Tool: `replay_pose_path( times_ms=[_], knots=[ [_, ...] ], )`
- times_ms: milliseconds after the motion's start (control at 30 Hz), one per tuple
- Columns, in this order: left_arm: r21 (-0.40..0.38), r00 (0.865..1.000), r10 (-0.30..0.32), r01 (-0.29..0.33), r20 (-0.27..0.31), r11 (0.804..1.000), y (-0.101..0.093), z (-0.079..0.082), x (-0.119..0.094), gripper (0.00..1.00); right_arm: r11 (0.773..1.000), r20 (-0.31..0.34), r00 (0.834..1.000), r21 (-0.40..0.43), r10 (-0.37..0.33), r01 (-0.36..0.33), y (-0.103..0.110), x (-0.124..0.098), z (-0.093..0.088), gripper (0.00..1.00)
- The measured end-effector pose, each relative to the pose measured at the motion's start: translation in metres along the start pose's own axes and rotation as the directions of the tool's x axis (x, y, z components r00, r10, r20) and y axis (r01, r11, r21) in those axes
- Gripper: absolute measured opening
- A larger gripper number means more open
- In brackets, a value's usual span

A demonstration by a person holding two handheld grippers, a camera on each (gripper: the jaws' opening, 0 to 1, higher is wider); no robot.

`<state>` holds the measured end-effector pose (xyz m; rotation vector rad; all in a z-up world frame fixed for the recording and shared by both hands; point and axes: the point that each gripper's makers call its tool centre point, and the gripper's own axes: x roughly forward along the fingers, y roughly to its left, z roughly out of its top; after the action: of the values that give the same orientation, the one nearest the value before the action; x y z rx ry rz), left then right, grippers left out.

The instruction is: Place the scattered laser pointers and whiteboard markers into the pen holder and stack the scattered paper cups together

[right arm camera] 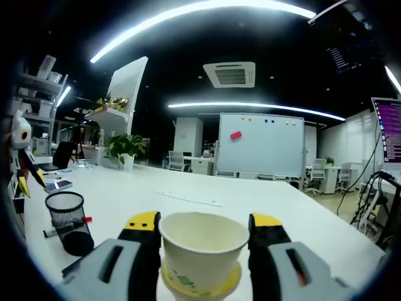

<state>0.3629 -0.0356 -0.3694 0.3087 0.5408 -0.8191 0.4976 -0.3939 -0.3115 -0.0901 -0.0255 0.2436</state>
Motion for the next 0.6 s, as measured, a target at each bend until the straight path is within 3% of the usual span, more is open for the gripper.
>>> replay_pose_path(
  times_ms=[600],
  knots=[
    [0.002,1.0,-0.002,0.002,-0.002,1.0,-0.0001,-0.0003,0.0009,0.47,1.0,-0.017,1.0,0.007,0.0,0.0,-0.0006,-0.0011,-0.0104,0.55]
  ],
)
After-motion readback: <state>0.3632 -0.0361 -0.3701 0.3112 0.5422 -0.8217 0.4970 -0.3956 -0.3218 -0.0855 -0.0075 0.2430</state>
